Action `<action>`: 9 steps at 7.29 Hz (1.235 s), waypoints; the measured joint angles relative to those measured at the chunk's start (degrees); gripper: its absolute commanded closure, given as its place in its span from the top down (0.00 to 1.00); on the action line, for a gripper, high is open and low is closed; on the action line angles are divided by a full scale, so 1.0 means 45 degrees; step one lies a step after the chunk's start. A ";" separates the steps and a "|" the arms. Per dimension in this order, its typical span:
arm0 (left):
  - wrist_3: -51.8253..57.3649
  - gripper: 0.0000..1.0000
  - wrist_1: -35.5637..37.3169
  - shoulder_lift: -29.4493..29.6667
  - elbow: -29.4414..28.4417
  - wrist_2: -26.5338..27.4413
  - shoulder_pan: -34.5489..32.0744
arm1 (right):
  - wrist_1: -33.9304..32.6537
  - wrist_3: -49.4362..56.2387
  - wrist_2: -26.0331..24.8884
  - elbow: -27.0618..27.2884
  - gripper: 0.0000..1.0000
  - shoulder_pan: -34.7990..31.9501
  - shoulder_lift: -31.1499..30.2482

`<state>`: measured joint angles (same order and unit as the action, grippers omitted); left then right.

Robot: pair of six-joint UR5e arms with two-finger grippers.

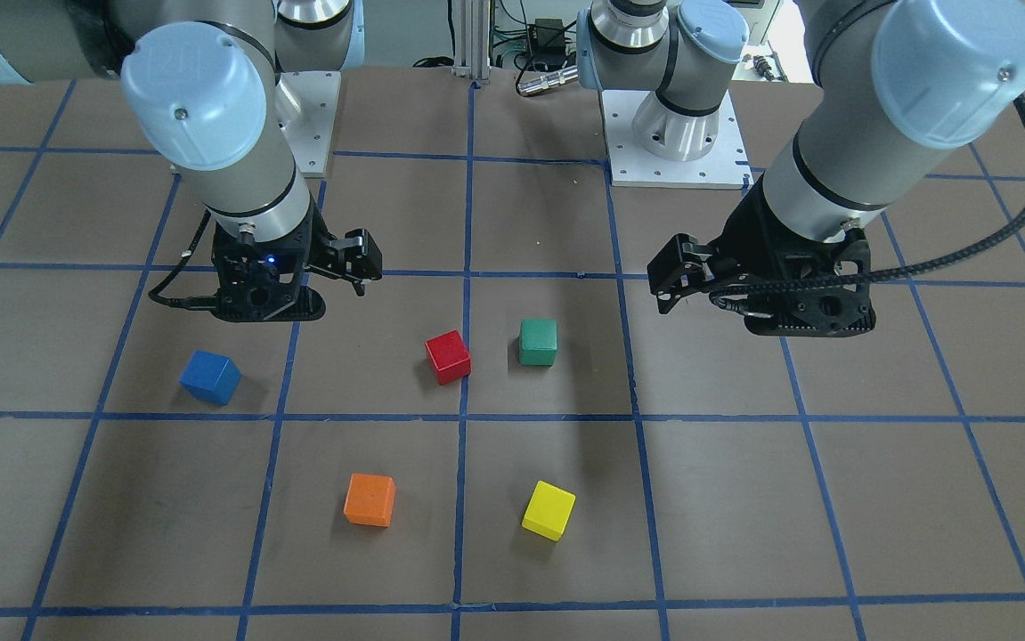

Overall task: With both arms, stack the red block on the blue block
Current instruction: 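Withdraw the left gripper while the right gripper reaches toward the red cube, then lower the right gripper over the red cube and close on it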

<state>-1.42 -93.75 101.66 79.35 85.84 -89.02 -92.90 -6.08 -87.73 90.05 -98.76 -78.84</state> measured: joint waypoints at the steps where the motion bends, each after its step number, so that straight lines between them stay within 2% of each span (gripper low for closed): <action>1: -0.0280 1.00 0.1071 -0.0431 0.0955 0.0020 -0.0009 | -0.0119 -0.0070 0.0007 0.0011 1.00 -0.0122 0.0124; 3: -0.0479 1.00 0.2383 -0.1178 0.2255 0.0546 -0.0044 | -0.0682 -0.0320 0.0383 0.0320 1.00 -0.0367 0.0218; 6: -0.0451 1.00 0.2354 -0.1549 0.2852 0.1363 -0.0076 | -0.3570 -0.0905 0.0871 0.1977 1.00 -0.1037 0.0359; 9: -0.0447 1.00 0.2284 -0.1598 0.2984 0.1405 -0.0080 | -0.5296 -0.0409 0.1429 0.2551 1.00 -0.1763 0.1190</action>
<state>-3.43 -83.47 94.47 92.78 92.16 -89.38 -116.73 -7.92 -81.30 101.53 -106.69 -73.48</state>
